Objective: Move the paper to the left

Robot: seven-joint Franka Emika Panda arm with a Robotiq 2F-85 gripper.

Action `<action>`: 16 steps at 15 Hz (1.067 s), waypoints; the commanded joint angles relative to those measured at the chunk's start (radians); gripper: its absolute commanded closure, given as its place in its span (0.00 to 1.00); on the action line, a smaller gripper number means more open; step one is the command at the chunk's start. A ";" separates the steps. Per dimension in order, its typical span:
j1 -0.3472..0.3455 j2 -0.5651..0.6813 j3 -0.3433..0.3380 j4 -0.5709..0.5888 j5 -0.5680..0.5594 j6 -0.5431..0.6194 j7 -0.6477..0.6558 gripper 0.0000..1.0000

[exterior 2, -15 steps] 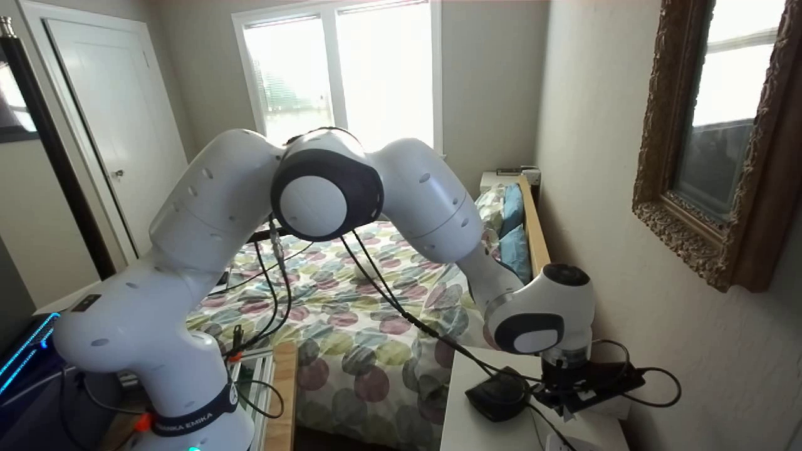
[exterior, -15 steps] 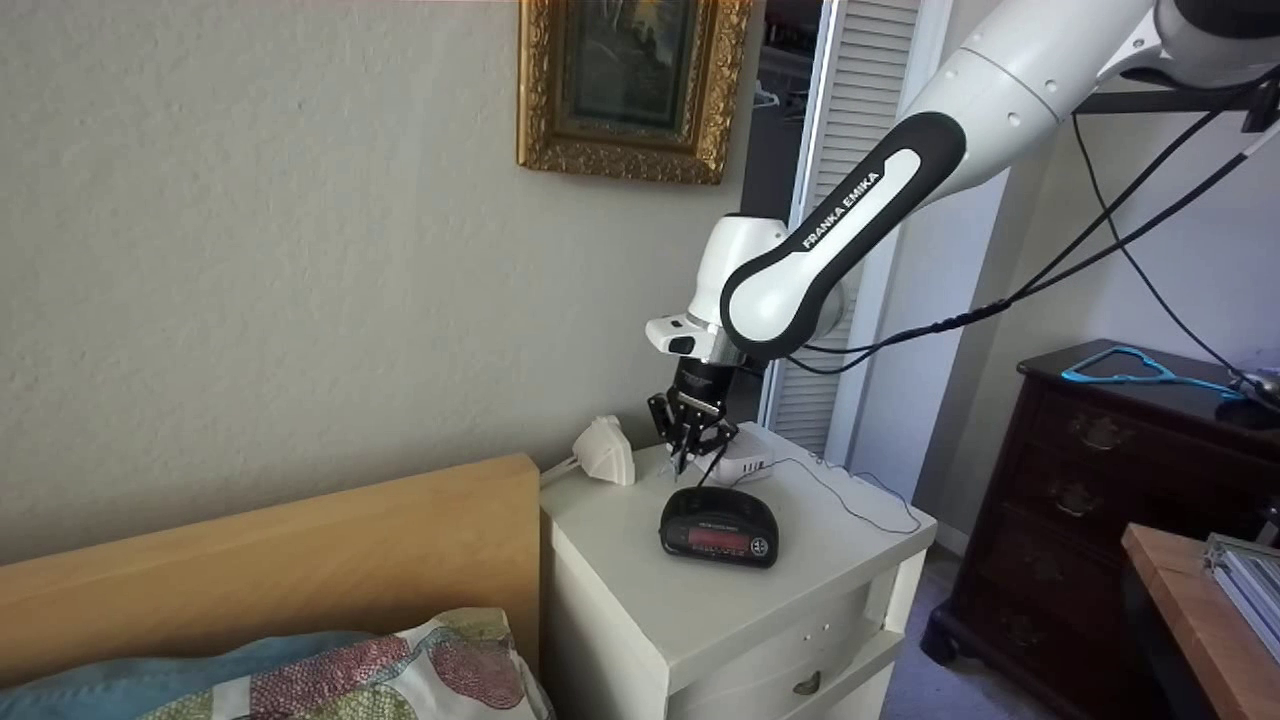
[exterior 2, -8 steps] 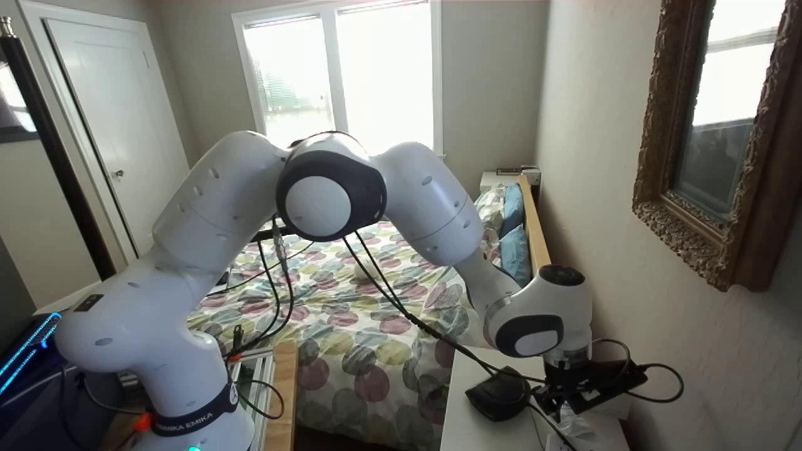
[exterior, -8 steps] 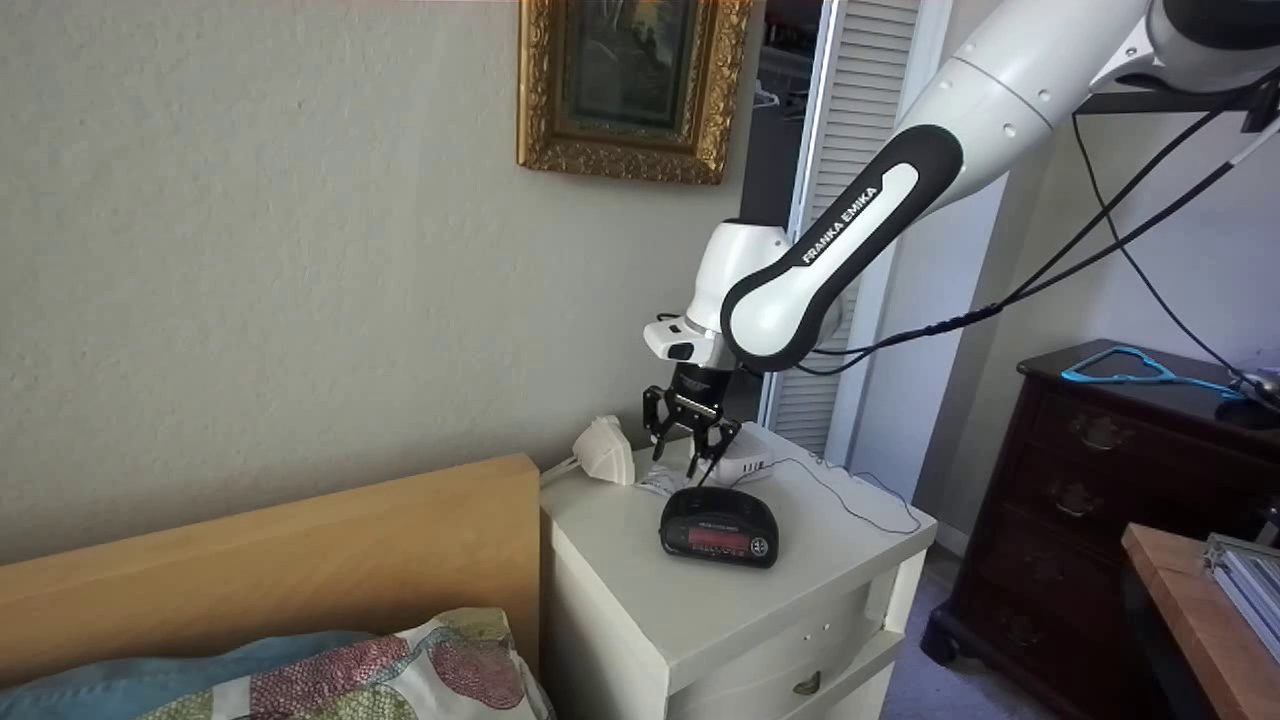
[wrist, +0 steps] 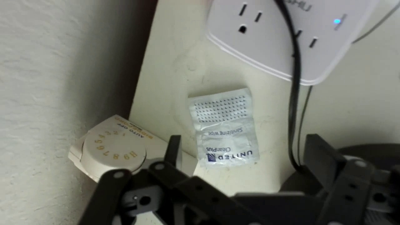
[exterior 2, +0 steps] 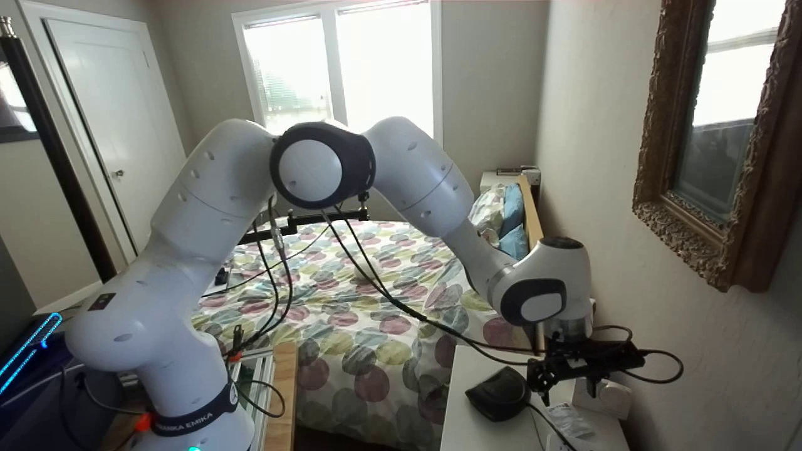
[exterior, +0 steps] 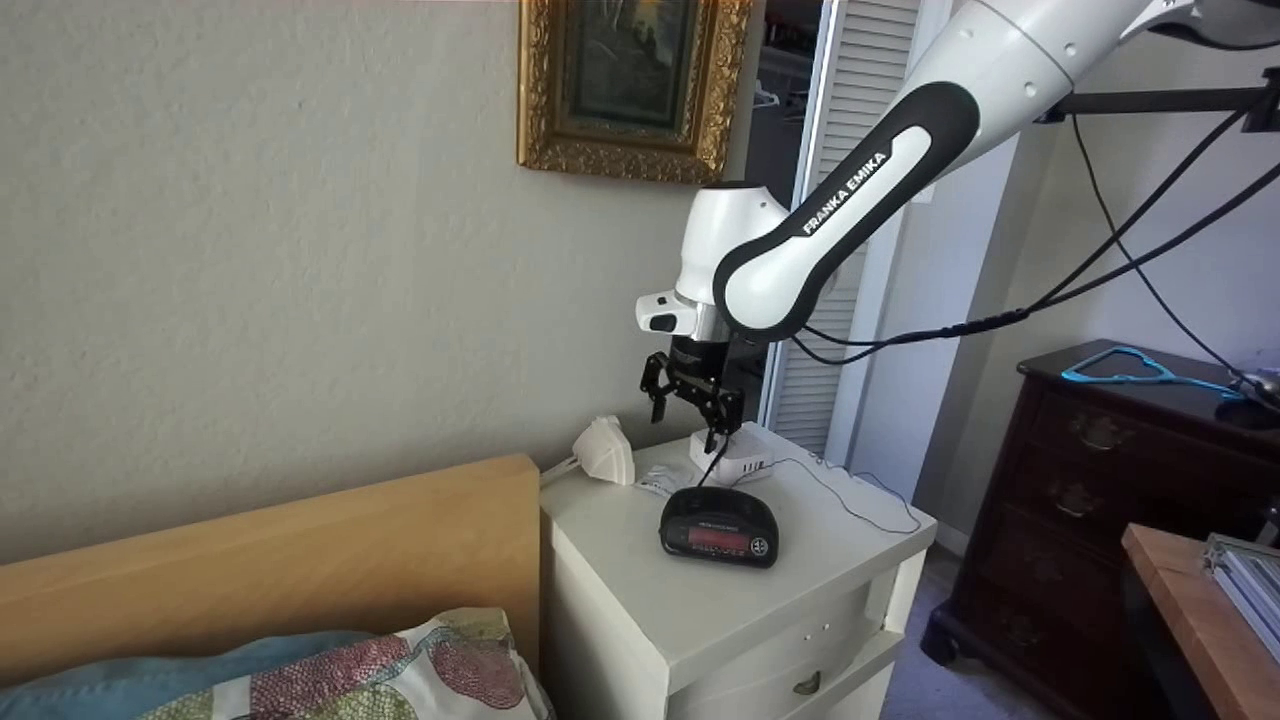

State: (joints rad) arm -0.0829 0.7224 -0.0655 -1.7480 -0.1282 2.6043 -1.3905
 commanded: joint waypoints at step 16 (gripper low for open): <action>0.020 -0.414 0.024 -0.240 0.020 -0.344 1.008 0.00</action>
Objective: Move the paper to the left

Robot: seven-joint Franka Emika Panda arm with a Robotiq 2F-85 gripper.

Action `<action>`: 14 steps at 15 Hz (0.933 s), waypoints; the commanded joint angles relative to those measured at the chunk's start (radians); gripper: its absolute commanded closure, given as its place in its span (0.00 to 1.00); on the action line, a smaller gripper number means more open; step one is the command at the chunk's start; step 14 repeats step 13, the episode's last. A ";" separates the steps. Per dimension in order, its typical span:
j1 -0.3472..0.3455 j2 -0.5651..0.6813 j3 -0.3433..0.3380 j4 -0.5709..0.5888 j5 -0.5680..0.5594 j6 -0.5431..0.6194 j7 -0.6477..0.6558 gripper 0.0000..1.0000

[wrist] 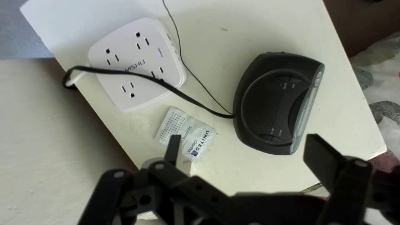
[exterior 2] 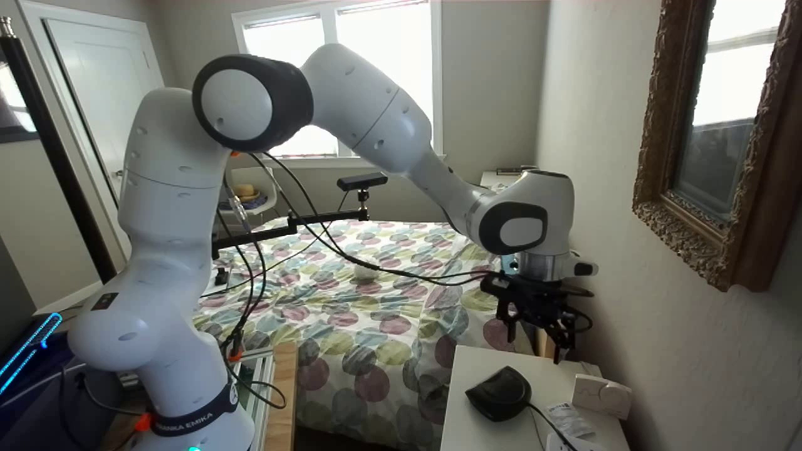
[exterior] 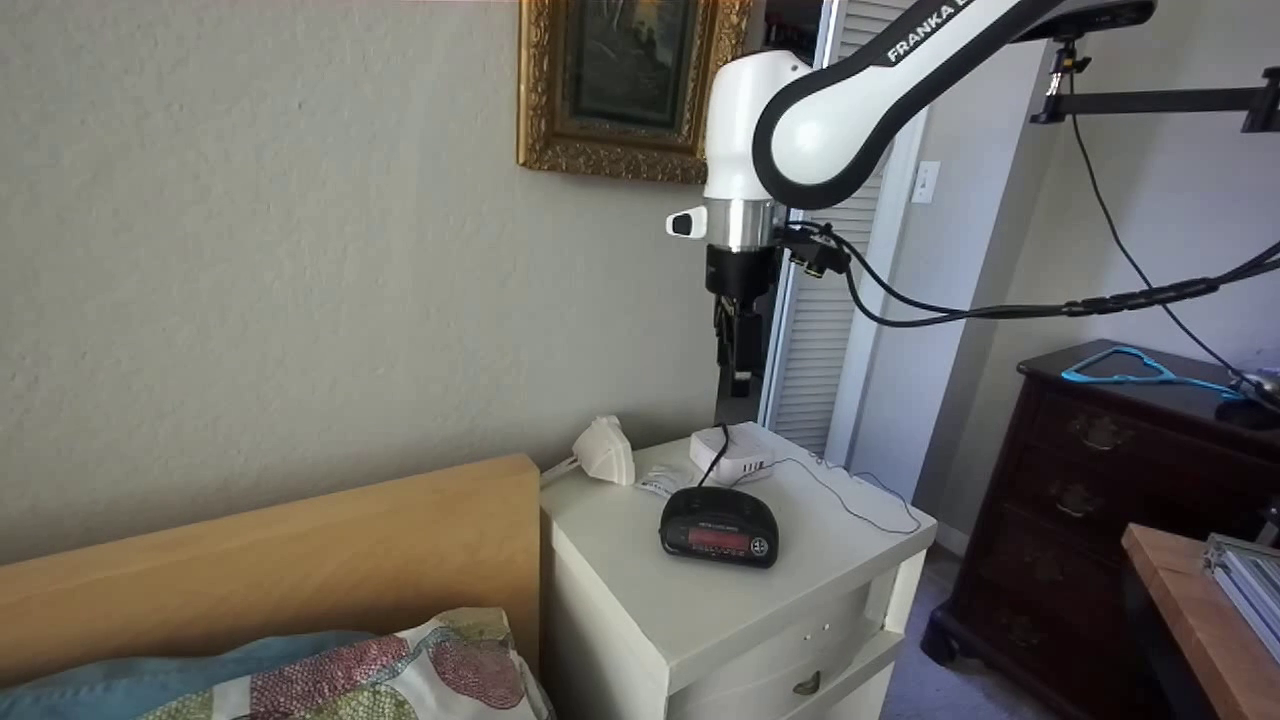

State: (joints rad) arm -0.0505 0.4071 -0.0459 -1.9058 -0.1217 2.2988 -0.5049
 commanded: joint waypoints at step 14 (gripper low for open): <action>-0.030 -0.214 -0.020 -0.160 0.041 -0.093 0.351 0.00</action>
